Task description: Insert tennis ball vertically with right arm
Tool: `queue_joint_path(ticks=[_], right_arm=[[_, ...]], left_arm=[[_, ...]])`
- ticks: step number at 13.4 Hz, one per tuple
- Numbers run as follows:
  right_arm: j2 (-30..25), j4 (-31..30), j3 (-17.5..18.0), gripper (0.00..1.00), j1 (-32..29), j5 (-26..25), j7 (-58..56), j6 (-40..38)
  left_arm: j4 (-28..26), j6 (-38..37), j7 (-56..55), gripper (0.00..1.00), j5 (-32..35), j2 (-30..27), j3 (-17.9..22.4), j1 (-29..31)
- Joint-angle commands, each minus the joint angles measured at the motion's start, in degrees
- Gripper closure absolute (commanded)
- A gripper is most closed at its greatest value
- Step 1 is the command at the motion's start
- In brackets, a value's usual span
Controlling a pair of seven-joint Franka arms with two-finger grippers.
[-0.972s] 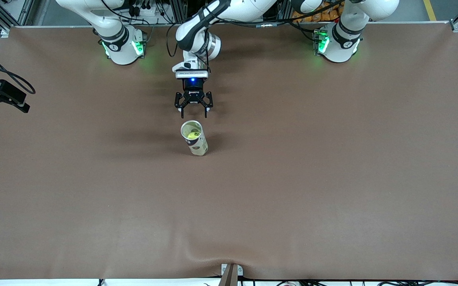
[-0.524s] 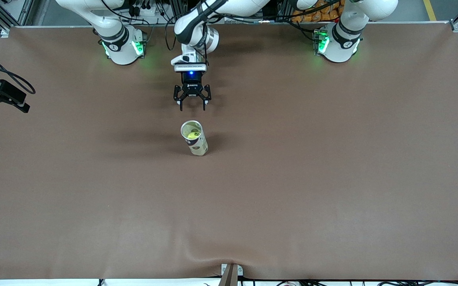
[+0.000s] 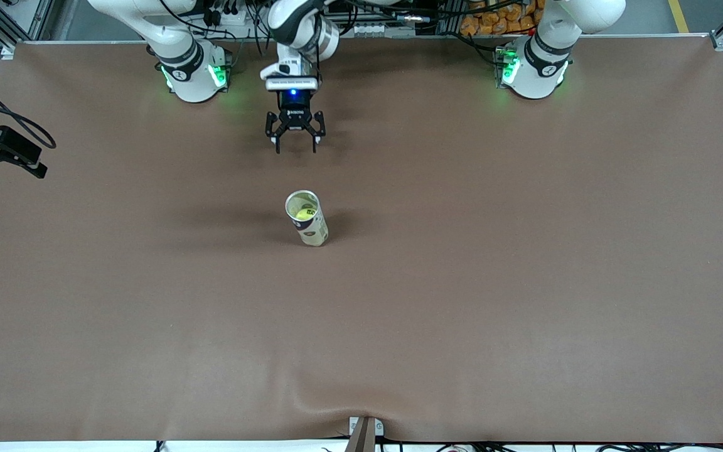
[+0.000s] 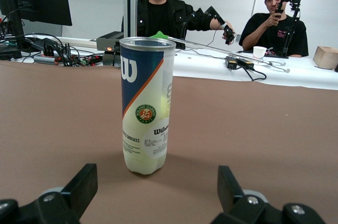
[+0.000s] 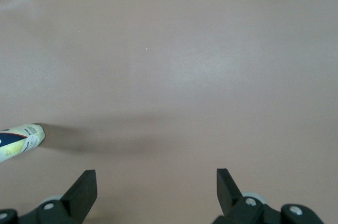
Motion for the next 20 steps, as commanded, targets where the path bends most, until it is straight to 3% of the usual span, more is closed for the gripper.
queue_joint_path(ticks=[1,12,17,20], right_arm=[[-1.1,-0.4,0.8,0.0,-0.9,-0.8,-0.8,-0.4],[-1.1,-0.4,0.8,0.0,-0.9,-0.8,-0.8,-0.6],[-1.1,-0.4,0.8,0.0,-0.9,-0.8,-0.8,-0.6],[-1.1,-0.3,0.8,0.0,-0.9,-0.8,-0.8,-0.6]], left_arm=[[-0.6,-1.3,3.4,0.0,-3.7,-3.5,-0.4,-1.1],[-0.8,-3.6,11.8,0.0,-13.5,-19.0,-2.4,-0.4],[-0.8,-3.6,15.2,0.0,-17.7,-24.4,-2.3,2.6],[-0.8,-3.6,22.7,0.0,-23.0,-28.3,-2.3,4.9]])
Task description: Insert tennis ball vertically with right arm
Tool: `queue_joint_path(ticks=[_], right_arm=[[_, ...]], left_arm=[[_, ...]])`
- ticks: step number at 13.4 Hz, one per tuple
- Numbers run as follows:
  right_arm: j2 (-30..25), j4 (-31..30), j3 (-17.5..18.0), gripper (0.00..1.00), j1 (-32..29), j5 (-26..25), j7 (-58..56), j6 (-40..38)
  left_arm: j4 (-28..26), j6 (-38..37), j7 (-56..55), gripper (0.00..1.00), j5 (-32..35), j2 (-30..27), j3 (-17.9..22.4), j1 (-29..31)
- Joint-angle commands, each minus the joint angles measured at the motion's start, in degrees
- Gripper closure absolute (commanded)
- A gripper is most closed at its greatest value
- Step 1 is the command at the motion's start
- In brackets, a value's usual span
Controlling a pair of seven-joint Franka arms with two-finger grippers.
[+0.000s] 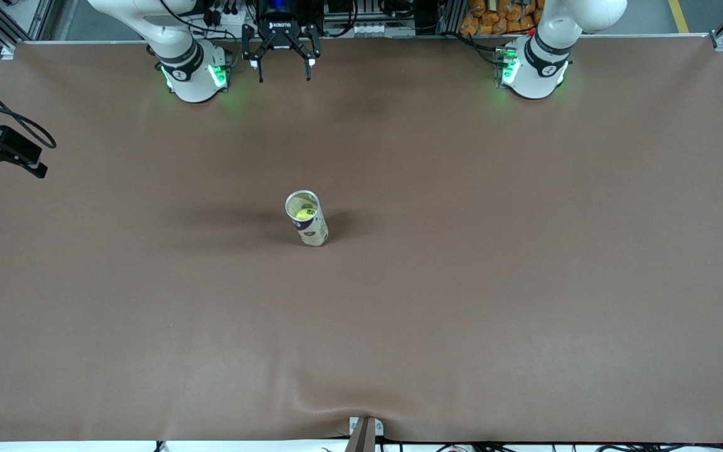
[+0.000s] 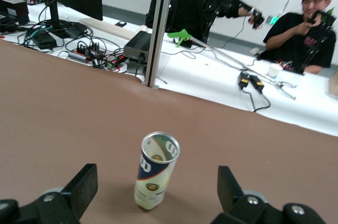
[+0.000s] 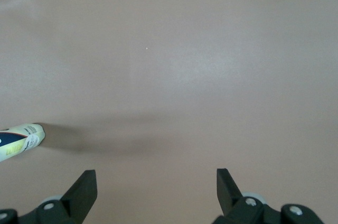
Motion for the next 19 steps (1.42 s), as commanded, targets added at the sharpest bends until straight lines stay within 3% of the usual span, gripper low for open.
queue_joint_path(ticks=[1,10,19], right_arm=[[-1.1,-0.3,0.8,0.0,-0.9,-0.8,-0.7,-0.5],[-1.1,-0.3,0.8,0.0,-0.9,-0.8,-0.7,-0.5],[-1.1,-0.2,0.8,0.0,-0.9,-0.8,-0.7,-0.5]], left_arm=[[-1.4,-0.2,6.4,0.0,-5.1,-5.2,0.0,2.1],[-1.5,-0.2,34.2,0.0,-18.4,-17.0,0.1,12.6],[-1.7,-3.2,58.3,0.0,-29.6,-25.0,0.1,22.4]])
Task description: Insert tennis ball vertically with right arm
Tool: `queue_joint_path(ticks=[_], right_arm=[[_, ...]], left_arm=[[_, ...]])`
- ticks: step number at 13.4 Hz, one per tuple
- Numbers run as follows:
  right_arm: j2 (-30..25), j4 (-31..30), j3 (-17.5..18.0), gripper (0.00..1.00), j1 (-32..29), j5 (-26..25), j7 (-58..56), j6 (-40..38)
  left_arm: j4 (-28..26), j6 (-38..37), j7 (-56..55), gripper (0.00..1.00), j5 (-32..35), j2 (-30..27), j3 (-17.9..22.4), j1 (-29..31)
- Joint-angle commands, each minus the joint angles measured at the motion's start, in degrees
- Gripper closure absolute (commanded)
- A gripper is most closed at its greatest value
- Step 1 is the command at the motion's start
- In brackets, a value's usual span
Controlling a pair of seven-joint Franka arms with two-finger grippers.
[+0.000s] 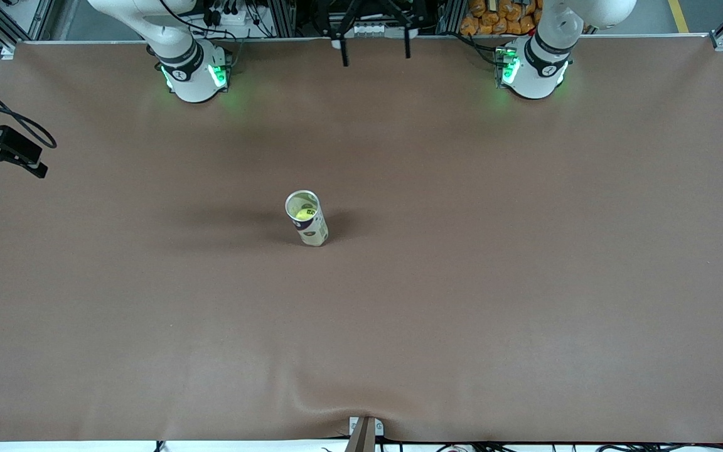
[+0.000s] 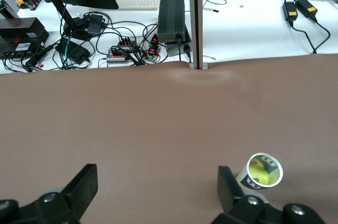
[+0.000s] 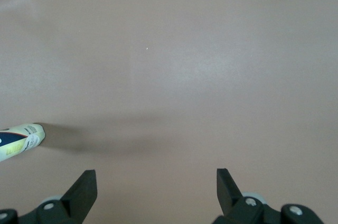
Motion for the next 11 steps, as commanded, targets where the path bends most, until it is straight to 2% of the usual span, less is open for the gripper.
queue_joint_path(ticks=[1,6,11], right_arm=[[-1.1,-0.3,0.8,0.0,-0.9,-0.8,-0.7,-0.5],[-1.1,-0.3,1.0,0.0,-0.9,-0.8,-0.7,-0.3],[-1.3,-0.5,1.0,0.0,-0.9,-0.8,-0.7,-0.2]], left_arm=[[-1.4,-1.6,7.2,0.0,-4.5,-4.2,-0.4,3.5],[-1.6,-3.5,20.3,0.0,-11.1,-8.9,-0.4,11.6],[-1.5,-3.6,33.4,0.0,-21.2,-11.8,-0.4,24.3]])
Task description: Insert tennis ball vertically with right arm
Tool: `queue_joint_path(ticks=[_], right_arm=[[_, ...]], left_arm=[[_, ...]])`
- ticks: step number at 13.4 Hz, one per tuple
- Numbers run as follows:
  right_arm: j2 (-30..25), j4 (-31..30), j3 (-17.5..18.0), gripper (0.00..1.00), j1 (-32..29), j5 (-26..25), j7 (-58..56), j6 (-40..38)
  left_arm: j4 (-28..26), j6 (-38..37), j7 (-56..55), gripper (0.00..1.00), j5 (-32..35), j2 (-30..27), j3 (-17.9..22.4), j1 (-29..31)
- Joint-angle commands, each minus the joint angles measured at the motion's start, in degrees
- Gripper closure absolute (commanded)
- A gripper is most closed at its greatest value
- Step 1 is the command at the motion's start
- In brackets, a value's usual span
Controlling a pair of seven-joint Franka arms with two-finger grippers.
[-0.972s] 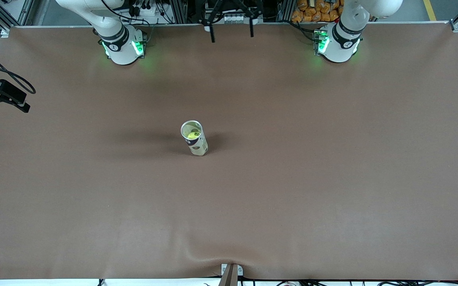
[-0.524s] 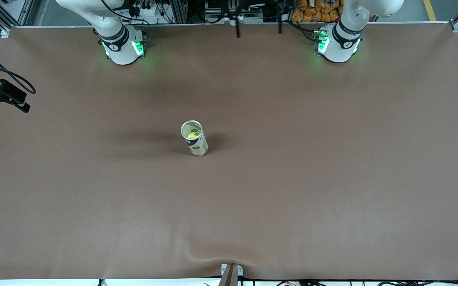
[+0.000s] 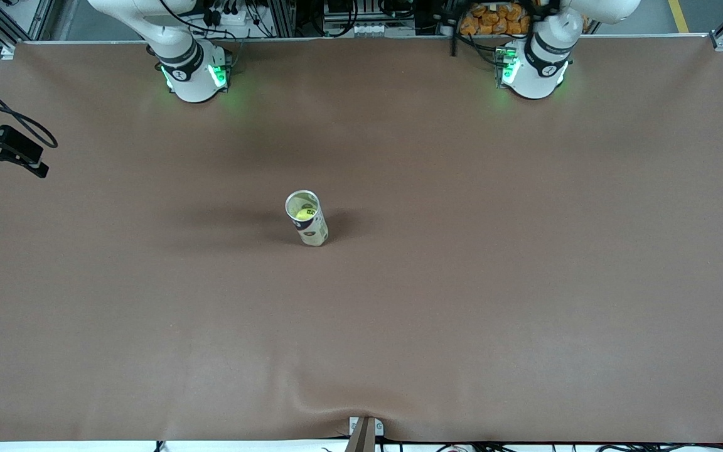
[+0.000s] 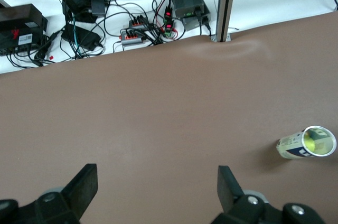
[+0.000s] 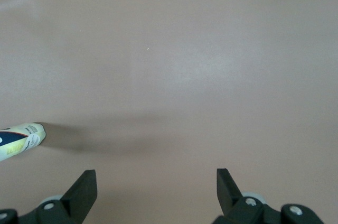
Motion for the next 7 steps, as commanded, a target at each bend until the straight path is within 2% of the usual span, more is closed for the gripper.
queue_joint_path(ticks=[1,3,7], right_arm=[[-1.3,-0.6,0.8,0.0,-0.8,-0.9,-0.7,-0.3],[-1.4,-0.6,0.8,0.0,-0.9,-0.9,-0.7,-0.3],[-2.8,-2.1,0.8,0.0,-0.9,-0.8,-0.7,-0.1]], left_arm=[[-1.1,-0.4,5.8,0.0,-4.8,-2.2,-0.5,6.1],[-1.1,-1.2,10.3,0.0,-6.4,-2.4,-0.6,9.8],[-1.1,-1.7,15.9,0.0,-13.8,-2.4,-0.5,18.2]])
